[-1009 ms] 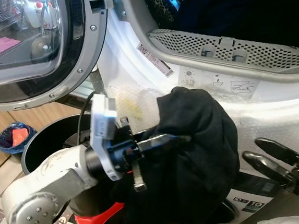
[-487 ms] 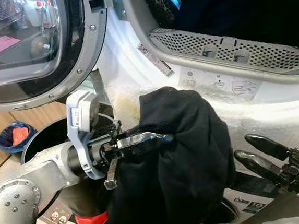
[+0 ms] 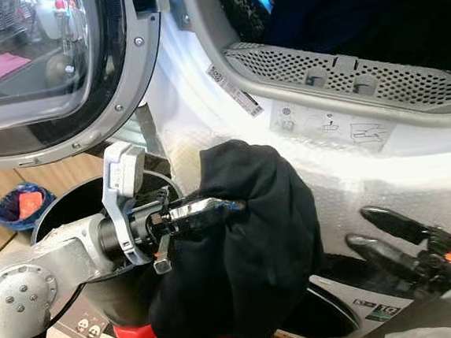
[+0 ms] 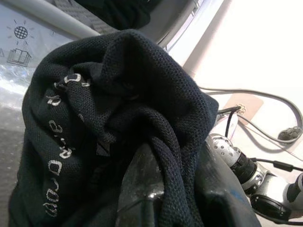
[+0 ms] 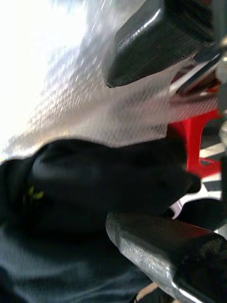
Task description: Clothes washing
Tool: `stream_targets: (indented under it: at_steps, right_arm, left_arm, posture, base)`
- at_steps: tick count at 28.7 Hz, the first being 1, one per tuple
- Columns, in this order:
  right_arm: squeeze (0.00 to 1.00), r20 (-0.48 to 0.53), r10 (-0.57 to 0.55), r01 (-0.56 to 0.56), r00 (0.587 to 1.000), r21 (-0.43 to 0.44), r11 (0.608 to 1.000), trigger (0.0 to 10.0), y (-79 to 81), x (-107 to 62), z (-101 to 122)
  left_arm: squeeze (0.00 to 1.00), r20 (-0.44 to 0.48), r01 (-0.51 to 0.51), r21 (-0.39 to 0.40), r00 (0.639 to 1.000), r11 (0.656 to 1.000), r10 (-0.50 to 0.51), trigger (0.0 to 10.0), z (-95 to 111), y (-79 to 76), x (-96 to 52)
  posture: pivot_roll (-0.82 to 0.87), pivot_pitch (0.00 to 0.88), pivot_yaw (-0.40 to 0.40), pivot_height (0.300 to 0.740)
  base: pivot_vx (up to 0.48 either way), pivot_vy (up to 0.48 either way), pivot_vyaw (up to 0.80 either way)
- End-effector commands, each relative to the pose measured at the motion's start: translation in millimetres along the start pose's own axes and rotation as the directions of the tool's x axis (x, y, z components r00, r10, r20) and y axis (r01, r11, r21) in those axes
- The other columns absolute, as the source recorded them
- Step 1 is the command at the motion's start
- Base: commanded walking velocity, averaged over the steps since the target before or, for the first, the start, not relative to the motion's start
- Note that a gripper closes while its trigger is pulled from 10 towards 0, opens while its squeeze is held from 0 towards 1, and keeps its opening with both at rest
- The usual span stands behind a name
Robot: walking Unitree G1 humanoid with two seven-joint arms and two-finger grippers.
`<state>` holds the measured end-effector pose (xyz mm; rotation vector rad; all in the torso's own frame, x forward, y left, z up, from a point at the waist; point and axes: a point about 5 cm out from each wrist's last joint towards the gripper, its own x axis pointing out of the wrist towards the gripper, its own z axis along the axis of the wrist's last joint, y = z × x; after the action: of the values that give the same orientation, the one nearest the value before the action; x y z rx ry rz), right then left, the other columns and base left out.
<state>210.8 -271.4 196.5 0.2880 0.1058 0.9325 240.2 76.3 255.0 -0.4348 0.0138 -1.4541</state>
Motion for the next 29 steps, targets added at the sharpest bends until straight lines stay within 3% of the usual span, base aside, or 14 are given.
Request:
stream_targets:
  at_steps: [1, 6, 13, 22, 24, 29]
  right_arm:
    - [1.0, -0.003, 0.048, -0.048, 0.999, -0.008, 0.999, 10.0, 8.2, 6.9, 2]
    - [1.0, -0.016, 0.096, -0.096, 0.995, 0.001, 0.995, 10.0, 15.6, 8.2, 1]
    - [1.0, -0.028, 0.081, -0.081, 0.996, -0.003, 0.997, 10.0, 18.4, 2.7, 1]
    - [1.0, -0.023, 0.136, -0.137, 0.99, -0.013, 0.991, 10.0, 30.8, 21.7, -3]
    - [0.0, -0.029, 0.168, -0.168, 0.985, -0.011, 0.986, 10.0, 36.5, 25.9, -4]
    - [0.0, -0.03, 0.205, -0.205, 0.978, -0.012, 0.979, 10.0, 45.3, 32.8, -4]
  left_arm:
    - [0.0, 0.013, 0.025, 0.039, 1.0, 0.999, -0.026, 10.0, 5, -2.2, 6.1]
    - [0.0, 0.016, 0.011, 0.034, 1.0, 0.999, -0.011, 10.0, 5, 2.7, 5.8]
    - [0.0, 0.034, -0.006, 0.034, 0.999, 0.999, 0.005, 10.0, 11, 3.3, -0.5]
    - [0.0, 0.028, 0.022, 0.046, 0.999, 0.999, -0.023, 10.0, 9, 5.7, 12.6]
    - [0.0, 0.024, 0.036, 0.051, 0.999, 0.998, -0.038, 10.0, 9, 6.9, 18.8]
    - [0.0, 0.03, 0.06, 0.048, 0.998, 0.997, -0.061, 10.0, 7, 9.7, 30.7]
  posture:
    - [0.01, 0.158, -0.013, 0.74]
    - [0.01, 0.165, -0.009, 0.74]
    - [0.01, 0.172, -0.002, 0.74]
    - [0.01, 0.174, 0.001, 0.74]
    - [0.0, 0.176, 0.003, 0.74]
    - [0.0, 0.181, 0.007, 0.74]
  base:
    - [0.0, 0.0, 0.0]
    - [0.0, 0.0, 0.0]
    - [0.0, 0.0, 0.0]
    - [0.0, 0.0, 0.0]
    - [0.0, 0.0, 0.0]
    - [0.0, 0.0, 0.0]
